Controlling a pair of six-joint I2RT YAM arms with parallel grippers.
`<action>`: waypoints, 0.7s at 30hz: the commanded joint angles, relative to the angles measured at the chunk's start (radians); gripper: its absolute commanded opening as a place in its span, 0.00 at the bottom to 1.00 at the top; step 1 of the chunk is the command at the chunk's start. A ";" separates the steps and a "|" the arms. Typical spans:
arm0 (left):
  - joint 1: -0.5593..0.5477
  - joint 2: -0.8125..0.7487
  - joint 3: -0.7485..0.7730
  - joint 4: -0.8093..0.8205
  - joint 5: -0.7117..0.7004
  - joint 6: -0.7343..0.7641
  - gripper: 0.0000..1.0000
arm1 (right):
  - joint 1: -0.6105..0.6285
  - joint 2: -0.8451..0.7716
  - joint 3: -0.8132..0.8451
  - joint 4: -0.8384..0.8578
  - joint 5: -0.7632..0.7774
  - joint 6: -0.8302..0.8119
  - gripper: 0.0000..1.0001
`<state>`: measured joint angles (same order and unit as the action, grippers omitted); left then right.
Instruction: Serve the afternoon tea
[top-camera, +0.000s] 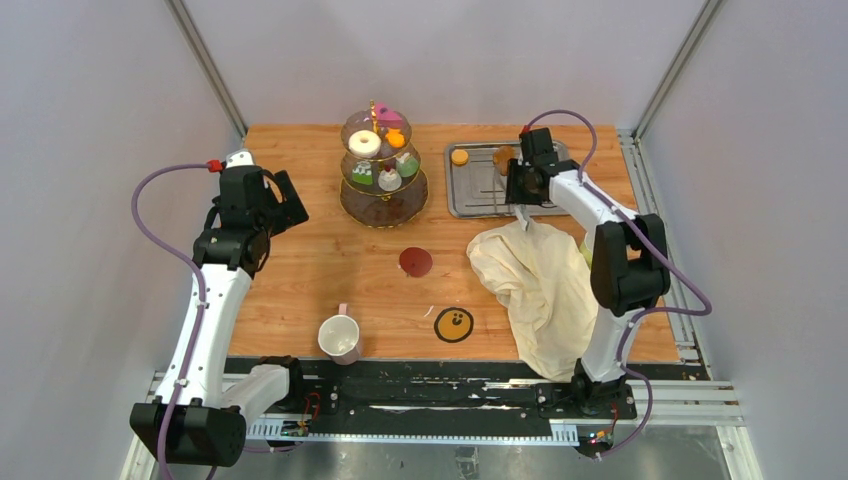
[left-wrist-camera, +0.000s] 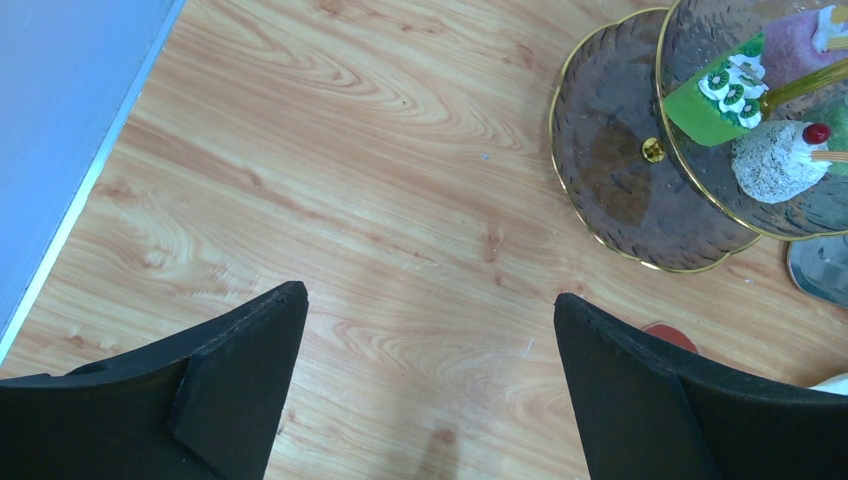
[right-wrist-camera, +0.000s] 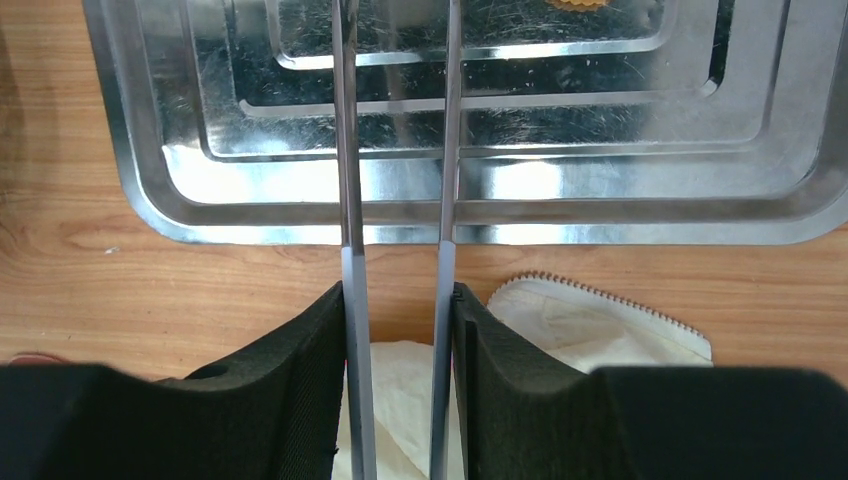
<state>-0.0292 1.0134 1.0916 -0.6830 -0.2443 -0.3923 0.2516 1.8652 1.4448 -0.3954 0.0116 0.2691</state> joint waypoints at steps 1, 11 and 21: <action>0.005 0.000 -0.003 0.018 -0.001 0.012 0.98 | -0.007 0.044 0.057 0.017 0.047 0.014 0.39; 0.005 0.003 0.007 0.013 -0.011 0.022 0.98 | 0.009 0.111 0.137 -0.016 0.104 0.030 0.40; 0.005 0.010 -0.001 0.018 -0.015 0.022 0.98 | 0.020 0.031 0.082 -0.035 0.121 0.004 0.40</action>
<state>-0.0292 1.0191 1.0916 -0.6834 -0.2478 -0.3775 0.2592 1.9621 1.5471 -0.4202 0.0971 0.2871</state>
